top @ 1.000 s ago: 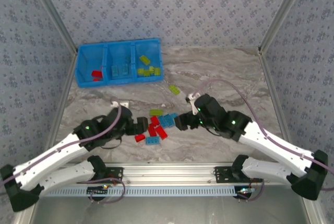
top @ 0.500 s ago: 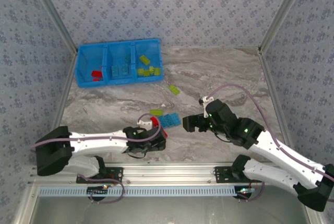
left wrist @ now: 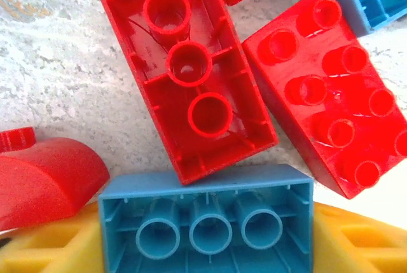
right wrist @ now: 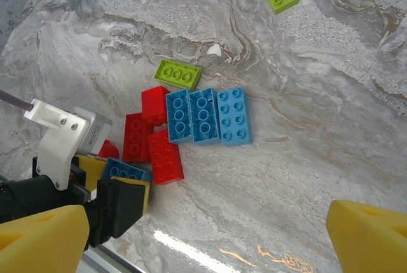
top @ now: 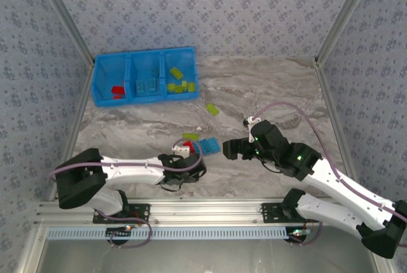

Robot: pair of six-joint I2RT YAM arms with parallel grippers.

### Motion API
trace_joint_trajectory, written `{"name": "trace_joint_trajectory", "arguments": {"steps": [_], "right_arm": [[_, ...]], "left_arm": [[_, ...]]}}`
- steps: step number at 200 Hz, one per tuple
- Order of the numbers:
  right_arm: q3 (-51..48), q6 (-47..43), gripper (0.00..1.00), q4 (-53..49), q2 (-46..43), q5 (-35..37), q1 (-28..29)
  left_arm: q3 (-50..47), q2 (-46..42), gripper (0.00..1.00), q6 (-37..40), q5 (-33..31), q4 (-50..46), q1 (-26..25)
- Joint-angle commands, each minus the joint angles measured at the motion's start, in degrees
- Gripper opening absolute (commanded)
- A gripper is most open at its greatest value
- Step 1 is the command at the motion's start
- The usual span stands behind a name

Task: Sort the legos into containers by color

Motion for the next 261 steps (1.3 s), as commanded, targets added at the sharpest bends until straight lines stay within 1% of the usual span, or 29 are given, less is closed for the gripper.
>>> {"name": "trace_joint_trajectory", "arguments": {"steps": [1,15,30,51,60,67,78,90,98,112,123,131,144,163,174,185,201,212,228,235,242,261], "right_arm": [[1.3,-0.5,0.99,-1.6,-0.5,-1.7,-0.4],[1.8,-0.8,0.99,-1.8,-0.5,-2.2,-0.7],[2.2,-1.0,0.99,-1.4,-0.5,-3.1,-0.8],[2.7,-0.9,0.99,-0.8,-0.6,-3.4,-0.8],[3.0,-1.0,0.99,-0.6,-0.7,-3.2,-0.9],[3.2,-1.0,0.99,-0.4,-0.8,-2.9,-0.9],[3.2,-1.1,0.99,-0.2,-1.0,-2.3,-0.9],[3.4,-1.0,0.99,-0.1,-1.2,-1.5,-1.1],[3.6,-0.8,0.99,-0.1,-1.2,-1.5,-1.2],[3.9,-0.3,0.99,-0.2,-1.2,-1.4,-1.1],[3.9,0.3,0.99,-0.3,-1.4,-1.1,-1.1],[3.9,0.7,0.99,-0.6,-1.5,-0.9,-1.1],[3.6,1.2,0.99,-0.9,-2.1,-0.2,-1.0],[3.2,1.9,0.99,-1.4,-3.4,0.9,-0.9],[3.4,2.1,0.99,-1.6,-4.1,1.2,-0.9],[3.6,2.1,0.99,-1.9,-4.7,1.5,-0.9],[3.1,2.4,0.99,-1.6,-5.4,2.2,-0.9],[2.6,3.8,0.99,-1.3,-5.7,2.1,-0.9],[2.3,4.6,0.99,-1.5,-5.8,2.0,-0.8],[2.4,4.9,0.99,-1.6,-5.9,1.9,-0.7],[2.3,5.0,0.99,-1.7,-6.0,2.0,-0.7],[2.3,5.0,1.0,-1.7,-6.3,2.4,-0.6]], "left_arm": [[0.7,0.0,0.55,2.0,1.2,1.8,0.4],[1.2,-2.6,0.5,3.5,1.5,1.2,0.3],[1.9,-6.6,0.47,5.0,1.2,-0.5,0.3],[4.7,-13.4,0.46,8.6,-1.5,-4.3,0.5],[6.3,-16.0,0.46,10.9,-3.3,-5.9,1.4],[7.5,-17.5,0.46,13.5,-4.4,-6.6,2.9],[9.6,-19.1,0.46,18.1,-5.8,-7.0,6.6],[12.1,-19.5,0.47,23.5,-6.9,-6.8,12.6],[13.1,-19.0,0.47,27.5,-7.0,-4.8,17.3],[14.6,-16.6,0.47,32.5,-6.6,0.2,26.6],[16.3,-13.1,0.47,34.5,-4.8,4.0,34.4],[18.4,-9.8,0.47,35.6,-3.6,6.4,39.1],[22.4,-4.2,0.47,37.6,-1.1,9.9,45.1],[28.9,3.9,0.48,39.0,1.2,14.0,51.3],[34.1,9.4,0.49,39.5,2.6,13.4,53.9],[41.0,15.4,0.49,40.2,4.0,9.9,55.9],[49.4,22.2,0.52,41.2,4.8,5.6,57.0],[53.4,25.2,0.57,41.3,5.2,3.7,57.6],[57.6,27.9,0.67,41.0,6.6,1.4,58.5],[59.2,28.6,0.74,41.1,6.6,0.2,58.6],[60.7,29.1,0.78,41.3,6.5,-1.6,58.6],[61.5,27.5,0.81,40.6,8.2,-4.0,58.5]]}}
